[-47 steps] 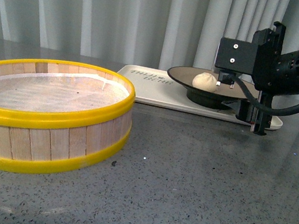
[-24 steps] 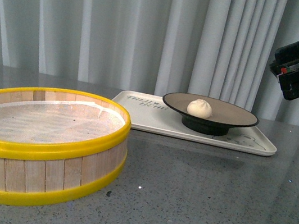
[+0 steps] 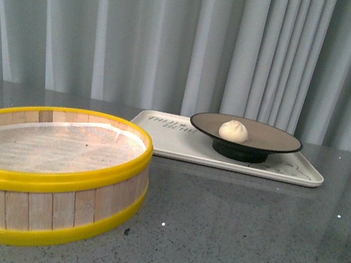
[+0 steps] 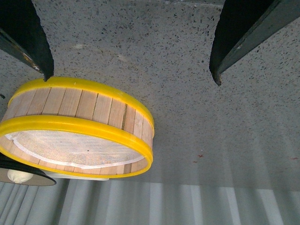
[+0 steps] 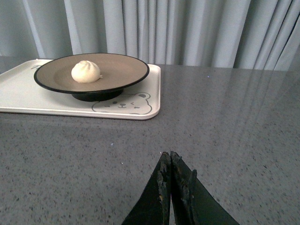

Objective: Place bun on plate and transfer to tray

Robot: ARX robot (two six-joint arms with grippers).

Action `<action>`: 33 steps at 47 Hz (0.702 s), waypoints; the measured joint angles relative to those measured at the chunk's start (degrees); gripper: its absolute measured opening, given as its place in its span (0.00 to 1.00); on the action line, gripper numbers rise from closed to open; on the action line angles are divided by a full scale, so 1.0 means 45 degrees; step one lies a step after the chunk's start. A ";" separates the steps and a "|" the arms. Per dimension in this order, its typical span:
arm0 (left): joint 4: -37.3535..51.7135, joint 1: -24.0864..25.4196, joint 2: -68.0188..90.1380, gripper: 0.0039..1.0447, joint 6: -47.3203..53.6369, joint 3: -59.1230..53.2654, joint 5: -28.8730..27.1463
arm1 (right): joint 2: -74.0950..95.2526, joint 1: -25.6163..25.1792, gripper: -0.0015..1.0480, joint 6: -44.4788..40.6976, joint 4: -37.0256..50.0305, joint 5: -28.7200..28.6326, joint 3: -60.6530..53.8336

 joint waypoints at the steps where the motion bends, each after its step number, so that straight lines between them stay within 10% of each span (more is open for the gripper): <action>1: 0.0000 0.0000 0.0000 0.94 0.0000 0.0000 0.0000 | -0.0146 -0.0029 0.02 0.0005 0.0024 -0.0010 -0.0180; 33: 0.0000 0.0000 0.0000 0.94 0.0000 0.0000 0.0000 | -0.4231 -0.0865 0.02 0.0039 -0.0971 -0.0845 -0.3283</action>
